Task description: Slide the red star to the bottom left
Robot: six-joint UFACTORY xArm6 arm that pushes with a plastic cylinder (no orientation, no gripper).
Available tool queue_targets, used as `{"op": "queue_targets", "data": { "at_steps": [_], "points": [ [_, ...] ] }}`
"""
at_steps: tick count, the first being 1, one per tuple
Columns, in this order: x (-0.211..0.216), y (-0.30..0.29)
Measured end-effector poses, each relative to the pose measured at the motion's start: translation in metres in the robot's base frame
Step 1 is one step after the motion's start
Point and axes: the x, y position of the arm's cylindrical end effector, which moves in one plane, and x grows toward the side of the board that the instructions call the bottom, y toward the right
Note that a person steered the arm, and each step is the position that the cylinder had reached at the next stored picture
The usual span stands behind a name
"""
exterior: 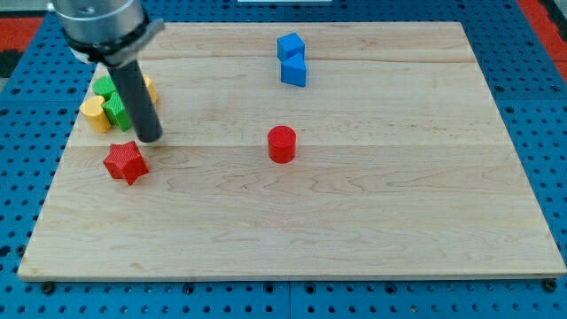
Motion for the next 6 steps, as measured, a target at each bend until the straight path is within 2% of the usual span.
{"op": "queue_targets", "data": {
  "at_steps": [1, 2, 3, 4, 5, 6],
  "points": [
    [0.058, -0.001],
    [0.084, 0.030],
    [0.054, 0.076],
    [0.112, 0.096],
    [0.118, 0.048],
    [0.122, 0.031]
  ]
}}
